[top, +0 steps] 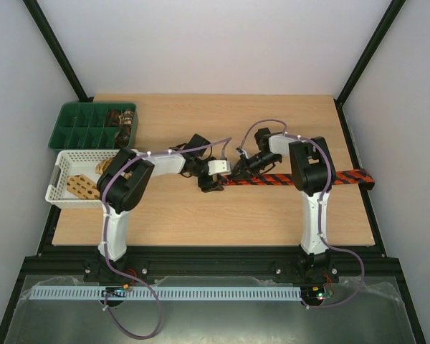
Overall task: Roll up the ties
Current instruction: Roll the tie at the center of the board.
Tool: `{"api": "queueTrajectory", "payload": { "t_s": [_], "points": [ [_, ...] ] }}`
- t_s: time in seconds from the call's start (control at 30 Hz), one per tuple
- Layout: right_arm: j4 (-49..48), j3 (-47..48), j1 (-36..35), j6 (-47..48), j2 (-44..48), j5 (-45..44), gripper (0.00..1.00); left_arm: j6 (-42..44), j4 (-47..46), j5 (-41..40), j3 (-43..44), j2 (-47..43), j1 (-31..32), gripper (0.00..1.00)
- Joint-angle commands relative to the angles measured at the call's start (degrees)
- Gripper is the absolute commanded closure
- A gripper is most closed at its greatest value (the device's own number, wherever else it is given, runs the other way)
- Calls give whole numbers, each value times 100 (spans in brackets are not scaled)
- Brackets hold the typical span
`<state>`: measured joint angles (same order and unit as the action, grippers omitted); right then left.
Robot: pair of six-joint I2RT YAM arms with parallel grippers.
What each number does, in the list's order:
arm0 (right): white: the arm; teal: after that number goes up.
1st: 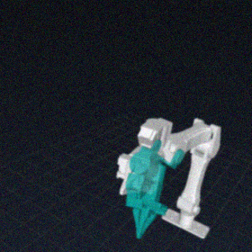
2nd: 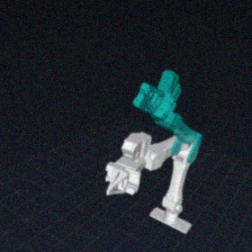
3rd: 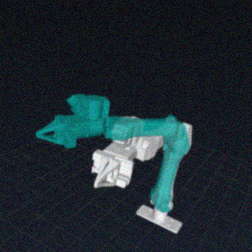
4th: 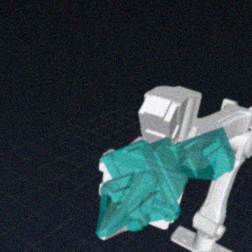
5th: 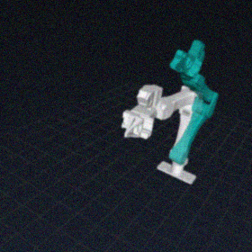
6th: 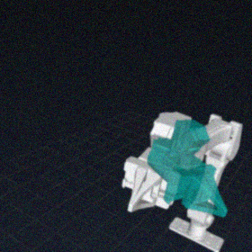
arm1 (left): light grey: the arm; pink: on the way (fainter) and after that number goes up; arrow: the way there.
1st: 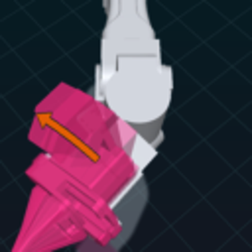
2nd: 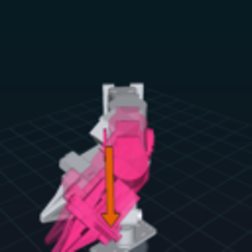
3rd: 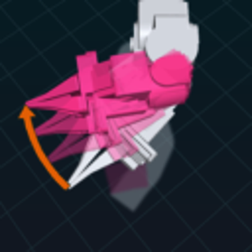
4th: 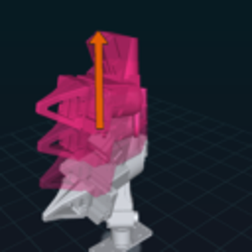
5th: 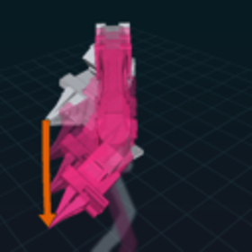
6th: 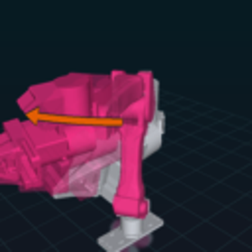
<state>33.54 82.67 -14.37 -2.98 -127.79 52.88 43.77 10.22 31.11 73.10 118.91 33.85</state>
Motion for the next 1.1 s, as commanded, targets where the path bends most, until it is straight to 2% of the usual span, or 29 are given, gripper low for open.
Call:
{"api": "queueTrajectory", "payload": {
  "t_s": [0.0,0.03,0.17,0.2,0.27,0.3,0.33,0.4,0.43,0.57,0.77,0.93,1.07],
  "points": [
    [17,-166,74,218,-237,-732,99,-370,-43,437,-221,-552,-213,8],
    [-1,-164,74,229,-251,-731,99,-524,-136,498,-255,-723,-246,2],
    [-21,-132,76,321,-282,-731,99,-1693,-612,653,-350,-1343,-391,1],
    [-15,-124,76,351,-283,-715,99,-2168,-1056,789,-532,-1510,-480,1],
    [-4,-112,70,436,-280,-712,99,-3856,-2463,802,-1064,-1746,-684,1],
    [16,-97,73,486,-286,-699,99,-4369,-2898,919,-1153,-1733,-777,1],
    [37,-81,71,536,-287,-694,99,-4414,-2934,1344,-1038,-1607,-872,1],
    [101,-43,75,665,-326,-706,99,-4006,-2224,1854,-581,-1204,-847,1],
    [154,9,75,708,-359,-710,99,-3696,-2240,1851,-630,-1153,-774,1],
    [343,188,13,870,-525,-628,99,-3181,-3867,1385,-1908,-1507,-529,1],
    [505,283,-31,1024,-686,-471,99,-2872,-4609,1421,-2384,-968,-440,1],
    [686,307,-70,1125,-730,-333,99,-2588,-4859,1552,-2488,-631,-434,4],
    [618,168,-139,1017,-697,-237,99,-2253,-4566,1411,-2466,-625,-346,13]
  ]
}}
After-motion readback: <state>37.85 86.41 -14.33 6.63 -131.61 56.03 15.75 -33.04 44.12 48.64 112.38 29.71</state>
